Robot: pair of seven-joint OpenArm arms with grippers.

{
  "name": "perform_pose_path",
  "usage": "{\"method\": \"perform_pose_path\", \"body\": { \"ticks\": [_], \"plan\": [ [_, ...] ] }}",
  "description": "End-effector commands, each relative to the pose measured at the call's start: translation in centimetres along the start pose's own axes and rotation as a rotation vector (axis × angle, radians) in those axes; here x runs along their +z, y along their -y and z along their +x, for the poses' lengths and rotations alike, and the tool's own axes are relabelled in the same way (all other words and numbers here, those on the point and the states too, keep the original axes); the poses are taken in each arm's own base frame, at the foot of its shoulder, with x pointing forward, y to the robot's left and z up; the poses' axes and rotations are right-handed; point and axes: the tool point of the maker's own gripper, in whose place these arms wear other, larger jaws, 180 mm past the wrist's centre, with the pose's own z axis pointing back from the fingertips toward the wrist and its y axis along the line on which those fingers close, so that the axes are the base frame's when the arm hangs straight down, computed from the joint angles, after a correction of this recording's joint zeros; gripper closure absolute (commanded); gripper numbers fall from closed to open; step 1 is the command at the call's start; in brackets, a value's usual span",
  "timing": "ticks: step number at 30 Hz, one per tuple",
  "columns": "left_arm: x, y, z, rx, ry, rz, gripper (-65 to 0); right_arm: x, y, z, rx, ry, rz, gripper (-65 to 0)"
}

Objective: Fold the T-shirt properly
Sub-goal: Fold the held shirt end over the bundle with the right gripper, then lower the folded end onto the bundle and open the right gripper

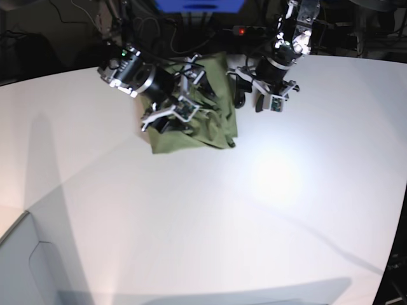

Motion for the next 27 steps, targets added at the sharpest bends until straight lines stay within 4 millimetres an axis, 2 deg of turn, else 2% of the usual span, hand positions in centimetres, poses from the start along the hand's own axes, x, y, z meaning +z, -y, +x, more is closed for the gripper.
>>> {"method": "perform_pose_path", "body": {
  "ticks": [1, 5, 10, 14, 17, 21, 24, 25, 27],
  "plan": [
    [0.5, 0.2, 1.1, -0.001, 0.041, -0.002, -30.9, 0.9, 0.3, 1.3, 0.022, 0.045, -0.012, -45.3],
    [1.9, -1.4, 2.3, 0.006, 0.079, 0.046, -31.1, 1.9, 1.0, 0.9, 0.017, 0.036, -0.052, -45.3],
    [3.2, -3.1, 3.7, -0.003, 0.116, 0.094, -31.1, 2.2, 2.4, -1.2, -0.022, -0.015, -0.085, -45.3],
    [3.9, -4.8, 3.9, -0.002, 0.124, 0.142, -31.0, 2.4, 3.1, -2.3, -0.045, -0.038, -0.105, -45.3],
    [4.2, -5.7, 4.1, -0.002, 0.129, 0.167, -31.0, 2.0, 2.9, -3.0, -0.057, -0.053, -0.094, -45.3],
    [4.4, -6.0, 3.6, 0.0, 0.118, 0.175, -31.0, 1.3, 2.4, -4.3, -0.087, -0.077, -0.068, -44.6],
    [4.6, -5.9, 3.4, 0.003, 0.112, 0.175, -30.9, 1.1, 2.0, -4.9, -0.102, -0.089, -0.053, -36.1],
    [4.6, -5.9, 3.3, 0.003, 0.11, 0.175, -30.9, 1.1, 1.9, -4.9, -0.103, -0.09, -0.052, -30.0],
    [4.7, -5.8, 3.0, 0.008, 0.102, 0.176, -30.9, 1.1, 1.7, -5.0, -0.105, -0.092, -0.049, -13.8]
  ]
}}
